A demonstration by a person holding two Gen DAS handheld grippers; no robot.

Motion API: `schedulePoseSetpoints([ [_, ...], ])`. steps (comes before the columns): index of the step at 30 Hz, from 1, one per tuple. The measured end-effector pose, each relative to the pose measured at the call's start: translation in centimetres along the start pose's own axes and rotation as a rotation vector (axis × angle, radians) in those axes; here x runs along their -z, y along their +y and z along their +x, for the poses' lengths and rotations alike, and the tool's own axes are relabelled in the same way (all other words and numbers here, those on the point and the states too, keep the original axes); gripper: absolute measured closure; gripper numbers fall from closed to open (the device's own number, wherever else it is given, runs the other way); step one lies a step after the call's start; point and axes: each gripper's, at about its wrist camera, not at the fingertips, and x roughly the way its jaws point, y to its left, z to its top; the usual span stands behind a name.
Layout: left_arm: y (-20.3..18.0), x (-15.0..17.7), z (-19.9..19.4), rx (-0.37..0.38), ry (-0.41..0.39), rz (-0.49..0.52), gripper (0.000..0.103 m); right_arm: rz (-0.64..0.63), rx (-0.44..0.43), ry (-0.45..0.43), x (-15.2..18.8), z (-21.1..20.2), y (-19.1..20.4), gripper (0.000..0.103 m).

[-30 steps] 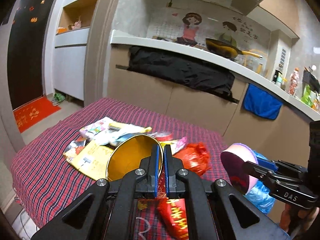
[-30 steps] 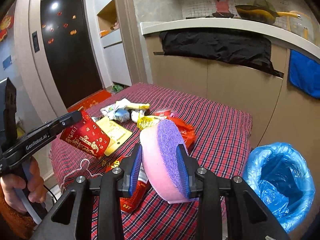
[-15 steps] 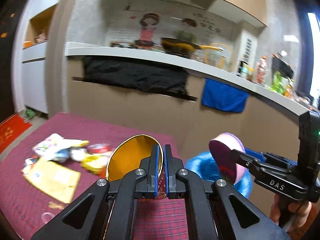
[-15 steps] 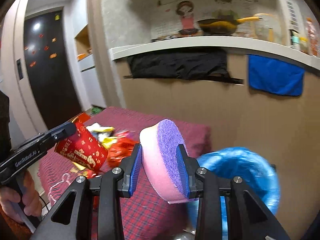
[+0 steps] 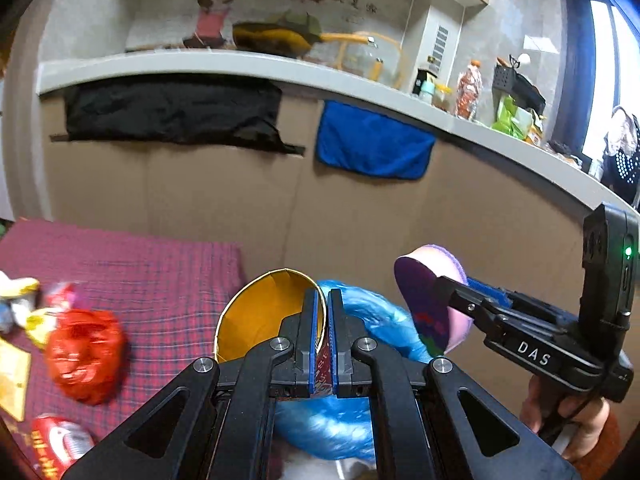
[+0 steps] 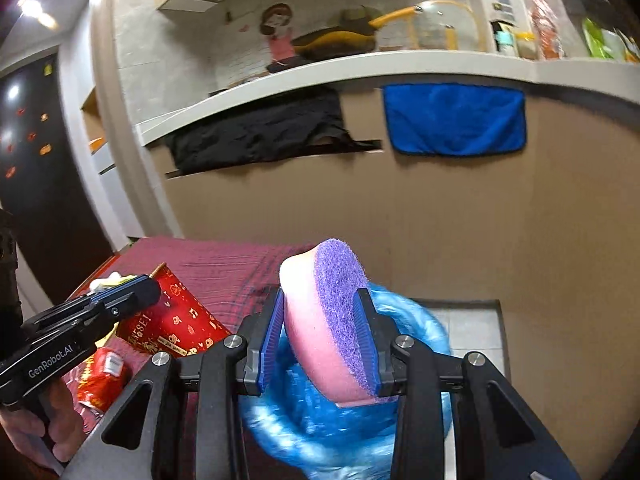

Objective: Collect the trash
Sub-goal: 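Carry the sponge and cup to the blue bin and open both grippers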

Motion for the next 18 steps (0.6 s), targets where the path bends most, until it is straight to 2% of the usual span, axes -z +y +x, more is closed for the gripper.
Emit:
schedulePoseSetpoints([
  [7, -0.2, -0.1, 5.1, 0.043, 0.093, -0.026, 0.098, 0.068, -0.029, 0.043, 1.2, 3.1, -2.7, 0.068],
  [10, 0.4, 0.3, 6.5, 0.034, 0.141, -0.059, 0.093, 0.078, -0.024, 0.053, 2.1, 4.1, -3.1, 0.065],
  [12, 0.7, 0.5, 6.8, 0.038, 0.150, -0.069, 0.081, 0.097, -0.045, 0.068, 2.7, 4.5, -3.6, 0.063],
  [14, 1.2, 0.6, 6.7, 0.032, 0.143, -0.096, 0.075, 0.106, -0.051, 0.074, 3.1, 4.6, -3.8, 0.061],
  [18, 2.7, 1.0, 5.5, 0.013, 0.130, -0.151, 0.071, 0.064, -0.003, 0.067, 3.8, 3.7, -3.0, 0.060],
])
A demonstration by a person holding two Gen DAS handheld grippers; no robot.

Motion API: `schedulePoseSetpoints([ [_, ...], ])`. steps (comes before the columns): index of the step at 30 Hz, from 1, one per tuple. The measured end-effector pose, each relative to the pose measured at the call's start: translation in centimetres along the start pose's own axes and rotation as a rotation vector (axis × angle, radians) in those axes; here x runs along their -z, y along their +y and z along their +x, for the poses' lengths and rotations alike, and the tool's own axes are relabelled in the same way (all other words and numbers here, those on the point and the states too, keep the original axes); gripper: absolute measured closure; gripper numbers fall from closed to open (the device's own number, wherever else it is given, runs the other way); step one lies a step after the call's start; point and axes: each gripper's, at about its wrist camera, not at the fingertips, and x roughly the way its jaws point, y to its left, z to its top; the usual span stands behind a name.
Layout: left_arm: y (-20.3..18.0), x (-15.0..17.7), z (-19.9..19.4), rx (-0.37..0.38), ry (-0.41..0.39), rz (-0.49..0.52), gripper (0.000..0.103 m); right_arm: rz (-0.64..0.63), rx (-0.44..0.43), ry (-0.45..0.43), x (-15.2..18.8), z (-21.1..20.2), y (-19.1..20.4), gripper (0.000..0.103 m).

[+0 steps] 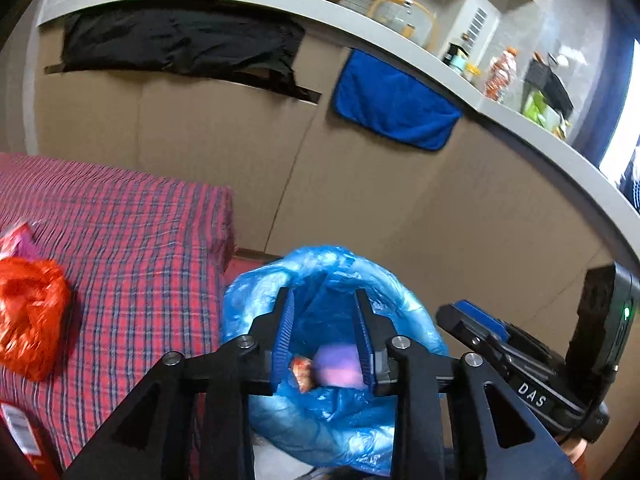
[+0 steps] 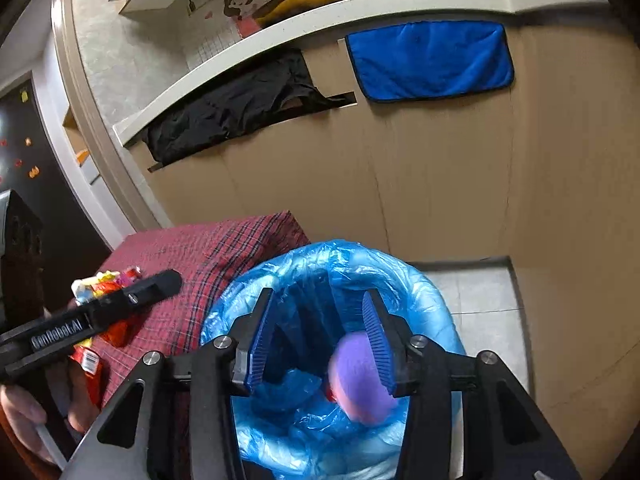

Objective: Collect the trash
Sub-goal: 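Carry the sponge and cup to the blue bin and open both grippers, then move the right gripper to the red can and grasp it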

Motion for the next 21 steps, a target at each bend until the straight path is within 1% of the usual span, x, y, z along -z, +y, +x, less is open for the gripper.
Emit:
schedulePoseSetpoints([
  [5, 2.1, 0.8, -2.8, -0.049, -0.054, -0.035, 0.068, -0.061, 0.055, -0.009, 0.6, -1.1, 1.6, 0.060],
  [8, 4.1, 1.5, -5.3, -0.092, -0.096, -0.065, 0.062, -0.079, 0.058, -0.007, 0.9, -1.6, 2.7, 0.060],
  [10, 5.6, 1.9, -7.2, -0.128, -0.130, -0.082, 0.060, -0.096, 0.056, -0.011, 1.2, -2.0, 3.8, 0.060],
  [13, 7.9, 2.5, -10.1, -0.189, -0.159, -0.090, 0.058, -0.127, 0.044, -0.015, 1.6, -2.5, 5.9, 0.060],
  [15, 9.3, 3.0, -12.3, -0.252, -0.164, -0.062, 0.058, -0.152, 0.032, -0.021, 1.9, -2.8, 7.7, 0.058],
  [17, 10.5, 3.7, -14.3, -0.305, -0.195, -0.042, 0.058, -0.178, 0.020, -0.025, 2.2, -2.9, 9.4, 0.057],
  [21, 14.0, 5.3, -18.9, -0.403, -0.254, -0.049, 0.058, -0.268, -0.005, -0.034, 3.0, -2.9, 14.3, 0.057],
])
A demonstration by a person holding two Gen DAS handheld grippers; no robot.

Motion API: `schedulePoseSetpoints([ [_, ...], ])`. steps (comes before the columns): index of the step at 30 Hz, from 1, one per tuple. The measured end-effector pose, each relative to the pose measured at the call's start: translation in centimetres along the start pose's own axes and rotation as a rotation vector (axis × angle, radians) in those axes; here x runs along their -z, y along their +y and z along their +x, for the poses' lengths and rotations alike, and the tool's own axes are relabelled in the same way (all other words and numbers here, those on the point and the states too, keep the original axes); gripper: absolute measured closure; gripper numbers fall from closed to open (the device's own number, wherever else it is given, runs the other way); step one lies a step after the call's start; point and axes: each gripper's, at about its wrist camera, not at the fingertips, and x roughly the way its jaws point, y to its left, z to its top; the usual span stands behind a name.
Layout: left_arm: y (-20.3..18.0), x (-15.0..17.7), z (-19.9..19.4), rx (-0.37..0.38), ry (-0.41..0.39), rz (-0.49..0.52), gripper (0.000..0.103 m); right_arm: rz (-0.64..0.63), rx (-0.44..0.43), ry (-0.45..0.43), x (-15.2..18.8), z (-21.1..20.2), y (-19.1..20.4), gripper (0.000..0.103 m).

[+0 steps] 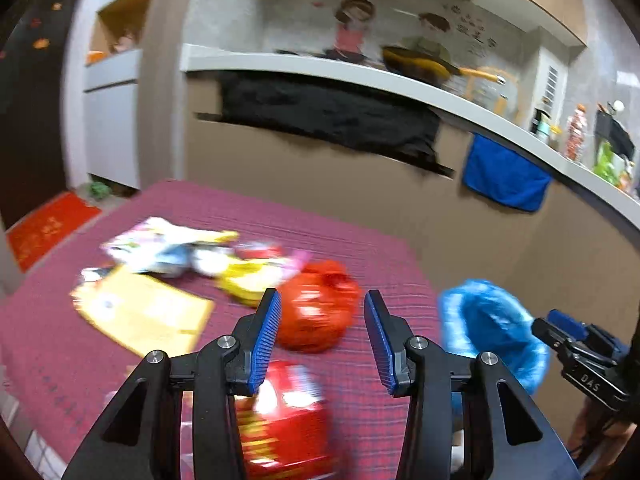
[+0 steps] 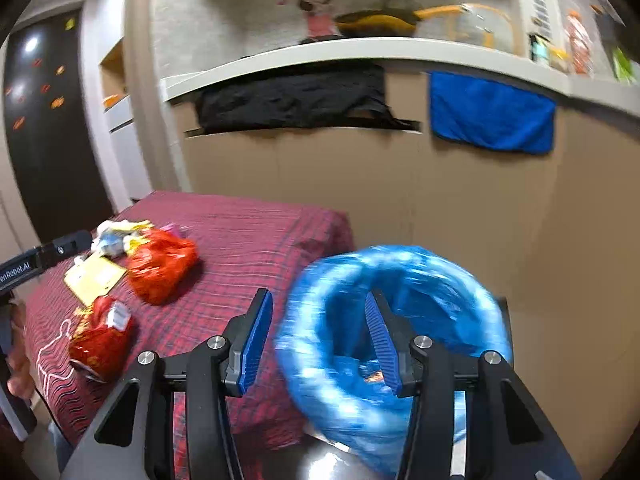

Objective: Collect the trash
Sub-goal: 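Move the right gripper to the red can and grasp it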

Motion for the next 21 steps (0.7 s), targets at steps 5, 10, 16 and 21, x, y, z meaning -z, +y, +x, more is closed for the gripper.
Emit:
schedulePoseSetpoints([
  [5, 5.2, 0.8, -1.7, -0.057, 0.007, -0.030, 0.058, -0.085, -0.082, 0.021, 0.0, 0.2, 5.7, 0.053],
  [10, 10.2, 2.6, -2.3, -0.093, 0.028, -0.110, 0.058, -0.135, -0.208, 0.100, 0.5, 1.1, 11.2, 0.053],
  [16, 13.6, 4.9, -2.6, -0.096, 0.065, -0.164, 0.058, -0.156, -0.314, 0.181, 1.3, 2.9, 16.1, 0.053],
  [21, 15.8, 6.2, -3.0, -0.099, 0.080, -0.207, 0.058, -0.148, -0.340, 0.257, 2.2, 5.4, 18.1, 0.053],
])
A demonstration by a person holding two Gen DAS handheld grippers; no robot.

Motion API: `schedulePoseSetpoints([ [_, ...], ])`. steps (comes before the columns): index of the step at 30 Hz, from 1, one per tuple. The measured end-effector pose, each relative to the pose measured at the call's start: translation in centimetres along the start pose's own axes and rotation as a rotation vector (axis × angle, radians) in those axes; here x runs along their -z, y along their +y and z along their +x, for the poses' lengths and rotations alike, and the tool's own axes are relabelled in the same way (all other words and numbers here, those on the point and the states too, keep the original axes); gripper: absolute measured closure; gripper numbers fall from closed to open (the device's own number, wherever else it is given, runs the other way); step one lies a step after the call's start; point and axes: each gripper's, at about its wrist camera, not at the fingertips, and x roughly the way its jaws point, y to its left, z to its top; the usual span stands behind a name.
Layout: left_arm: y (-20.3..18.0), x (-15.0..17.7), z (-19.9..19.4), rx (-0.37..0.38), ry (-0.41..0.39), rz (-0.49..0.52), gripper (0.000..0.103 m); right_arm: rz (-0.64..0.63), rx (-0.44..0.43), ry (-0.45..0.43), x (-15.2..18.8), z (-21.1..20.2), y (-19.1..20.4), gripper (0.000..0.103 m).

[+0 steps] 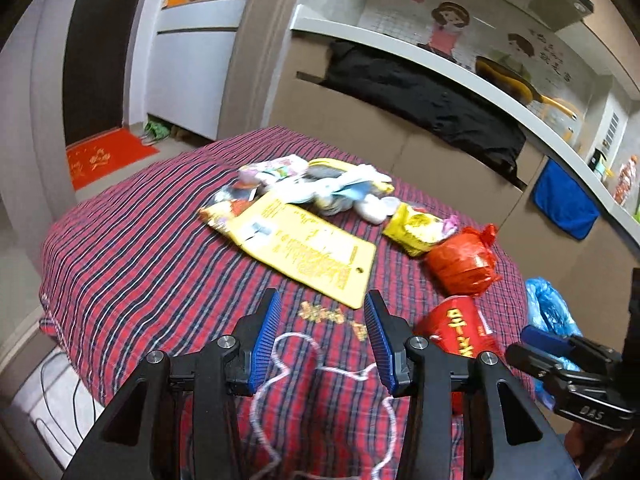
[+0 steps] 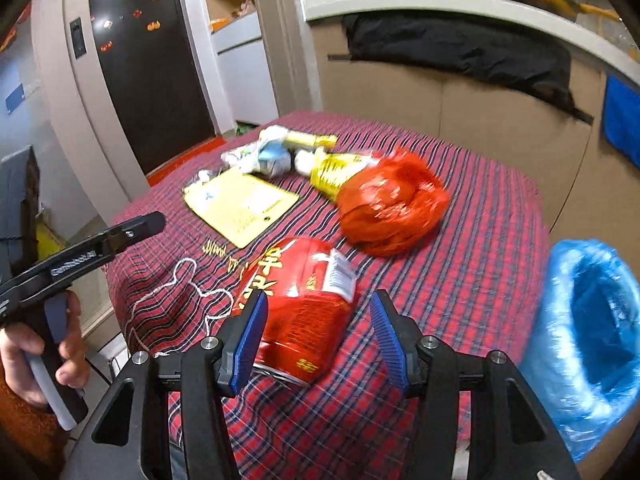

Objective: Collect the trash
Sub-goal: 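Move the right gripper to the red can and grasp it, then grasp the yellow snack bag with the left gripper and lift it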

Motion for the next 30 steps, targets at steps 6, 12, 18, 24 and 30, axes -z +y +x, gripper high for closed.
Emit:
schedulePoseSetpoints([
  [6, 2.1, 0.5, 0.3, -0.007, 0.008, -0.041, 0.058, 0.058, -0.050, 0.056, 0.2, 2.5, -0.1, 0.052],
  [12, 2.7, 0.5, 0.9, -0.005, 0.022, -0.058, 0.058, 0.055, -0.074, 0.095, -0.1, 4.4, 0.3, 0.042],
  [18, 2.1, 0.5, 1.3, -0.005, 0.033, -0.045, 0.058, -0.003, -0.073, 0.104, -0.4, 4.7, 1.3, 0.050],
  [24, 1.4, 0.3, 1.9, -0.005, 0.044, -0.038, 0.058, -0.043, -0.031, 0.009, -0.9, 1.8, 0.4, 0.058],
  [30, 1.6, -0.5, 3.3, 0.015, 0.060, -0.079, 0.058, 0.008, 0.031, -0.038, -0.6, -0.9, -2.8, 0.063],
])
